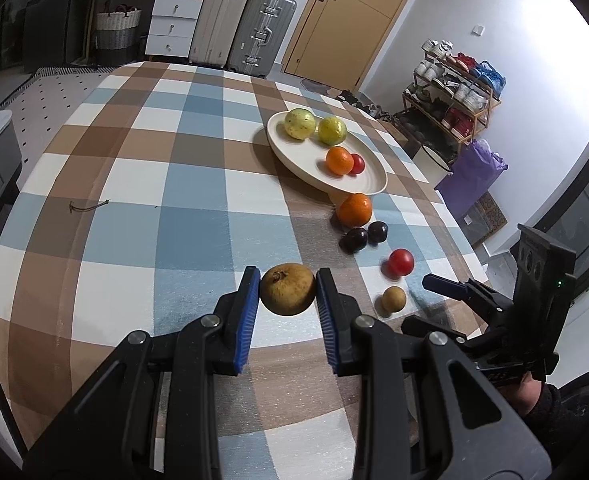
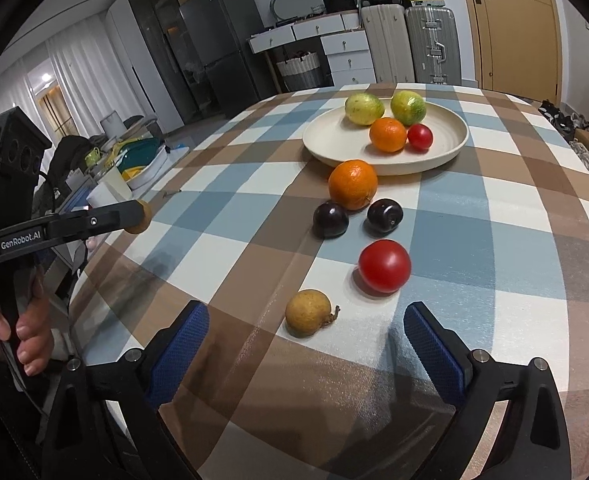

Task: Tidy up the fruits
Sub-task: 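Hold the pear in the left tool while the right tool grasps a small brown kiwi, then carry pear and kiwi onto the plate and open both tools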

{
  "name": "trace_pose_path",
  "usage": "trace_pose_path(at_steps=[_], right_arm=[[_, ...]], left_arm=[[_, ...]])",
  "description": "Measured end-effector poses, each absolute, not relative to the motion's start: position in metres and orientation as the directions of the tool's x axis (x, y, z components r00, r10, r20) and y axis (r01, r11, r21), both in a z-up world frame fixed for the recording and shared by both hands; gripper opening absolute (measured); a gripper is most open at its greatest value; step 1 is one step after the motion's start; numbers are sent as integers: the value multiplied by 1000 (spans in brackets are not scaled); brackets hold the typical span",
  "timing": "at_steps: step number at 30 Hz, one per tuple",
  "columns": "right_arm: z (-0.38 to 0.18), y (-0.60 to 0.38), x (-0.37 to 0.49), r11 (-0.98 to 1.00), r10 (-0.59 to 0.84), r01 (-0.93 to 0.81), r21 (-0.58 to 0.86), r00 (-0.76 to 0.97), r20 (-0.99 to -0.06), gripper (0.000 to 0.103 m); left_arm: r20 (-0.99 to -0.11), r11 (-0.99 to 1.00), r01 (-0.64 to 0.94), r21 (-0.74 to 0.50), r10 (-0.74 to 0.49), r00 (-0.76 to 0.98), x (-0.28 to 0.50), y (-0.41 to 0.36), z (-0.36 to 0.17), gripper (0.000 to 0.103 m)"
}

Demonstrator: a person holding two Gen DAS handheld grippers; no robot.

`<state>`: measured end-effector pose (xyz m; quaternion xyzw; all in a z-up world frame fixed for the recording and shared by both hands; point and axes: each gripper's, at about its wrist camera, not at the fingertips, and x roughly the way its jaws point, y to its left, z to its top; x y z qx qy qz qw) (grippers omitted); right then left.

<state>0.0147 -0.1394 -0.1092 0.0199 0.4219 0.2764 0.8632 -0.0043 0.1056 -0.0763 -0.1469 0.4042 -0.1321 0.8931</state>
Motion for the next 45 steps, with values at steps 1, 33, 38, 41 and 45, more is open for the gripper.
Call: trace_pose_path(at_steps=[1, 33, 38, 41, 45], right_arm=[[-109, -137, 15, 848, 489, -461, 262, 490, -721, 97], [-70, -134, 34, 824, 529, -511, 245, 536, -658, 30], [-57, -140, 49, 814, 555, -511, 276, 545, -628, 30], [-51, -146, 61, 808, 570, -508, 299, 545, -614, 30], [-45, -151, 80, 799, 589, -504, 328, 545, -597, 30]], left_arm=[[-683, 921, 117, -371, -356, 637, -4, 106, -77, 26], [-681, 911, 161, -381, -394, 618, 36, 86, -66, 26], [-687, 911, 173, -375, -398, 608, 64, 74, -59, 26], [-694, 915, 181, -361, -393, 604, 83, 66, -54, 26], [-698, 918, 197, -344, -390, 600, 110, 55, -49, 26]])
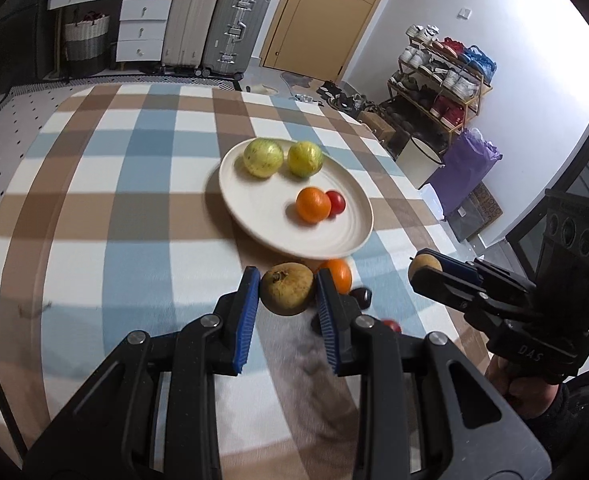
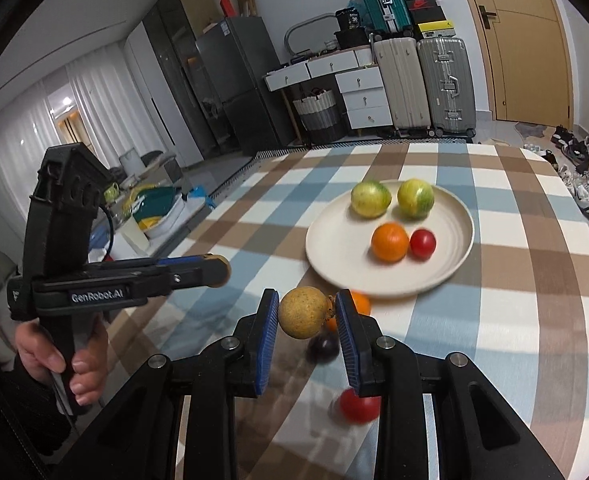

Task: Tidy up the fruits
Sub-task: 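Carry pear and kiwi onto the plate and open both tools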

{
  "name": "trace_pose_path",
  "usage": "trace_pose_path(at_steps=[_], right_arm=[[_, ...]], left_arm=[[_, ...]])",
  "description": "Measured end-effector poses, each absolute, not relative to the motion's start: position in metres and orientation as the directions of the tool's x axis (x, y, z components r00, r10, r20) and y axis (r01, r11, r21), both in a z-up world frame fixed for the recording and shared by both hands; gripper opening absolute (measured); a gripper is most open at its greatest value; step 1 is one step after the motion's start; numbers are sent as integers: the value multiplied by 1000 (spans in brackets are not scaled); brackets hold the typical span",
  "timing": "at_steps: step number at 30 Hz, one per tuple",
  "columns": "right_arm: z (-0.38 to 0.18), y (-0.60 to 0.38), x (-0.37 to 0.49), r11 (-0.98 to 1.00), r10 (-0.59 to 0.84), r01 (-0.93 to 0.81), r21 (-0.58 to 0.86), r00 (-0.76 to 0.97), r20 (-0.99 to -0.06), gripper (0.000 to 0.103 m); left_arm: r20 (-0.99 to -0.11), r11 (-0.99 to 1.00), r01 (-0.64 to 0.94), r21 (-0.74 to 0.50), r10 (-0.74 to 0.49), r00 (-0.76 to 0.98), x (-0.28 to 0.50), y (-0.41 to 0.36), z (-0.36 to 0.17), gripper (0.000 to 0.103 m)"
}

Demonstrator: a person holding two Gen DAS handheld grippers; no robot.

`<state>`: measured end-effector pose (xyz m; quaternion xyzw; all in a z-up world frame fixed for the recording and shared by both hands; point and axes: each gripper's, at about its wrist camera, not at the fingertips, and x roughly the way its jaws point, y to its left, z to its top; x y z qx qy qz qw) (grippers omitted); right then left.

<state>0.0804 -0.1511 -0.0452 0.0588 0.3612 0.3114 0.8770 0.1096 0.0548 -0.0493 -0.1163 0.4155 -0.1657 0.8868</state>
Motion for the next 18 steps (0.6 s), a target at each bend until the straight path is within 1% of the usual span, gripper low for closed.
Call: trace_pose_path(at_steps=[8, 18], right_arm=[[-36, -155, 122, 790, 605, -498, 357, 543, -582, 30], [-29, -158, 169, 798, 595, -491, 350, 549, -587, 30]], left_arm=[[-719, 919, 215, -330, -393, 573, 164, 34, -48, 26], [-738, 924, 230, -307, -384, 555, 221, 20, -47, 26]])
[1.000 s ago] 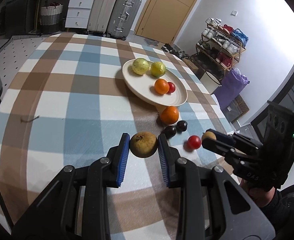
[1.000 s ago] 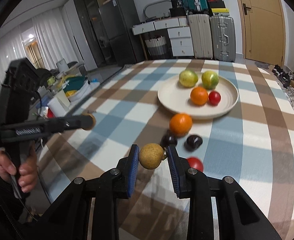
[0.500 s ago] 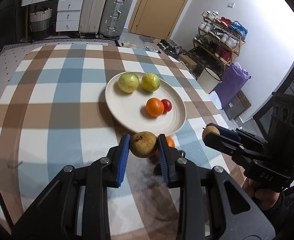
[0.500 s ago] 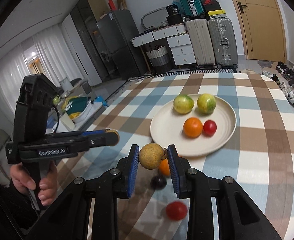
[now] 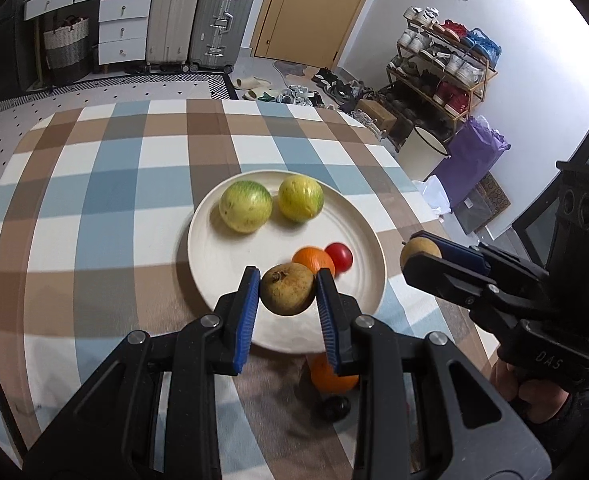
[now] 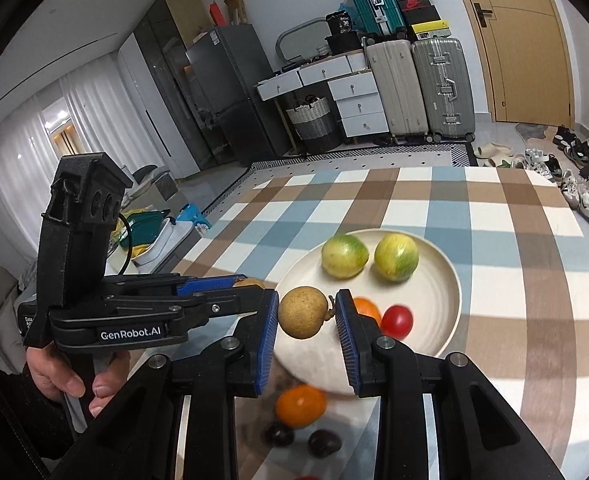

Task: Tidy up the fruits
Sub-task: 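Carry pear and kiwi onto the plate and open both tools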

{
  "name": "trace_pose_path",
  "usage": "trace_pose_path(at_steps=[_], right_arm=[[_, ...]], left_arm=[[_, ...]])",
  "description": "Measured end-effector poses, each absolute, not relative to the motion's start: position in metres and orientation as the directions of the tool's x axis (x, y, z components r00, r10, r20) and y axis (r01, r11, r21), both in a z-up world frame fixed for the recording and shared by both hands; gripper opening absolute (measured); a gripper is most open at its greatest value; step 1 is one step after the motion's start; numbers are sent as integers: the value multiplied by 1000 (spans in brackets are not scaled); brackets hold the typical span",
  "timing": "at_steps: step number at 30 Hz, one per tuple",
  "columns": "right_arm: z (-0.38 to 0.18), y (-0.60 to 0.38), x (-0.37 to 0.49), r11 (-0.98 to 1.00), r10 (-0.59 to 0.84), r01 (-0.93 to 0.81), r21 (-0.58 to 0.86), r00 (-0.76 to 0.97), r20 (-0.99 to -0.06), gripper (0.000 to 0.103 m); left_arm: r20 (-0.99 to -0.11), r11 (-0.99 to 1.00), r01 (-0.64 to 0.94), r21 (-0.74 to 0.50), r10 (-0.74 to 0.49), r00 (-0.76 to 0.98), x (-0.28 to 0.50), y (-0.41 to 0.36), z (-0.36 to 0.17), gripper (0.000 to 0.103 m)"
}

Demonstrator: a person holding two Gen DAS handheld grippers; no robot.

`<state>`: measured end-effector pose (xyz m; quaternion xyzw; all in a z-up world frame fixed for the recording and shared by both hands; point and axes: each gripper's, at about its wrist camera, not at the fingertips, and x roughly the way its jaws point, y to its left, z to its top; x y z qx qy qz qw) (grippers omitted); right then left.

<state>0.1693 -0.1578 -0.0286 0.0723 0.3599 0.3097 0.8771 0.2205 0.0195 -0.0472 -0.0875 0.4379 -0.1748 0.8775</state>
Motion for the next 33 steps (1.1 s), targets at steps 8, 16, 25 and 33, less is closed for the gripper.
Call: trace_pose_path(at_steps=[8, 16, 25, 33], right_arm=[[-32, -156, 201, 803, 588, -483, 350, 544, -598, 30], [-50, -153, 227, 814, 572, -459, 355, 531, -625, 30], [-69, -152, 245, 824, 558, -441, 356, 517, -649, 30], [-81, -154, 251, 827, 555, -424, 369, 506, -660, 30]], left_arm=[[-755, 926, 238, -294, -377, 537, 255, 11, -56, 26], [-769, 926, 229, -301, -378, 515, 282, 6, -74, 26], [-782, 924, 238, -300, -381, 494, 298, -2, -89, 26], [-792, 925, 234, -300, -378, 479, 305, -6, -100, 26]])
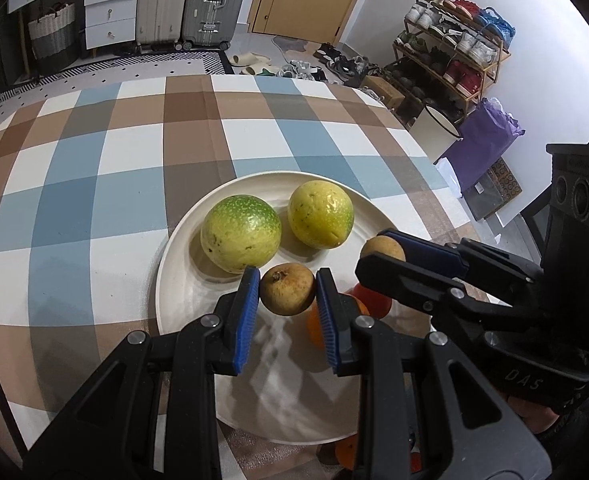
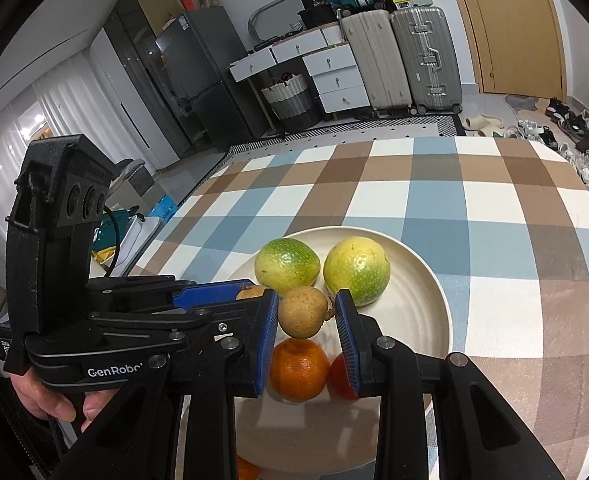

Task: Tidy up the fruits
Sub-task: 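Carry pear and kiwi onto the plate and open both tools, then raise both tools from the plate back toward the fruit row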

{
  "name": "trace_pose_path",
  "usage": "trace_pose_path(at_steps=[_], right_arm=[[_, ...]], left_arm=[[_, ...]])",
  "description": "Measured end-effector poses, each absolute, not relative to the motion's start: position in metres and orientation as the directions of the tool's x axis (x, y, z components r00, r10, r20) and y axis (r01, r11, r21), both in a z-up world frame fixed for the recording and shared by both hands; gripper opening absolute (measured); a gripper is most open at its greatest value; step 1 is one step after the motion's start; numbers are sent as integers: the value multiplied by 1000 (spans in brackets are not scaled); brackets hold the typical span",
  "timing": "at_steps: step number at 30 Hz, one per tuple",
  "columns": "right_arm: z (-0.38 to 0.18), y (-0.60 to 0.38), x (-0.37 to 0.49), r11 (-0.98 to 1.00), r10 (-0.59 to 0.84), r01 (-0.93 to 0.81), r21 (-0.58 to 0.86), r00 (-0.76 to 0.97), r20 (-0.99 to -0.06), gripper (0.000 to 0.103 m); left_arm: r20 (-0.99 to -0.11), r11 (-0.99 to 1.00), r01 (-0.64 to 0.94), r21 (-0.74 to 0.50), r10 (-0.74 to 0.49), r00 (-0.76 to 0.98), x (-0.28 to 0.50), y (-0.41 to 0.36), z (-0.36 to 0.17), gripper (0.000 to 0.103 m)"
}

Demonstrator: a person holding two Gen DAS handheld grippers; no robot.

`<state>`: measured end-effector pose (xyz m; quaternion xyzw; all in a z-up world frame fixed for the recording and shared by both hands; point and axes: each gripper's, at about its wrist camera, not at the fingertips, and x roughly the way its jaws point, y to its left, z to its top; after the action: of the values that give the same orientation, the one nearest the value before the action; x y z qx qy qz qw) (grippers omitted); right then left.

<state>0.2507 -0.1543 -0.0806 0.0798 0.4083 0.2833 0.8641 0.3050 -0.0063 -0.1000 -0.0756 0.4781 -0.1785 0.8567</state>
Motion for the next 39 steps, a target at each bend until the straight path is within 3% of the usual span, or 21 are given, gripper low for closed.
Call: trace_pose_path(at_steps=[6, 11, 18, 22, 25, 30, 32, 39], right_arm=[[-83, -157, 253, 833, 548, -405, 377, 508, -665, 30], [-79, -165, 251, 832, 554, -390, 395, 528, -644, 46], [-60, -177, 237, 833, 553, -389, 393, 570, -608, 49], [-47, -184, 227, 834, 551, -385, 395, 591, -588, 56], [-37, -188, 214, 830, 557, -394, 394, 606, -568, 66], [-19, -187, 191, 822, 570, -431, 372, 621, -538, 67], [-12, -186, 179, 821, 571, -443, 360, 634, -522, 75], [10, -182, 143, 815, 579, -482, 323, 654, -487, 87]], left_arm=[[-787, 920, 233, -316, -391, 477, 305, -7, -99, 26], [-775, 918, 246, -311, -394, 494, 298, -6, -89, 26], [-764, 924, 234, -301, -381, 520, 282, 1, -71, 26], [-762, 929, 224, -294, -370, 532, 267, 3, -62, 30], [-758, 935, 216, -282, -355, 547, 254, 4, -56, 40], [-740, 947, 196, -255, -321, 591, 224, 6, -40, 57], [-730, 951, 185, -248, -309, 610, 213, 8, -32, 67], [-701, 956, 163, -244, -290, 651, 177, 13, -10, 82]])
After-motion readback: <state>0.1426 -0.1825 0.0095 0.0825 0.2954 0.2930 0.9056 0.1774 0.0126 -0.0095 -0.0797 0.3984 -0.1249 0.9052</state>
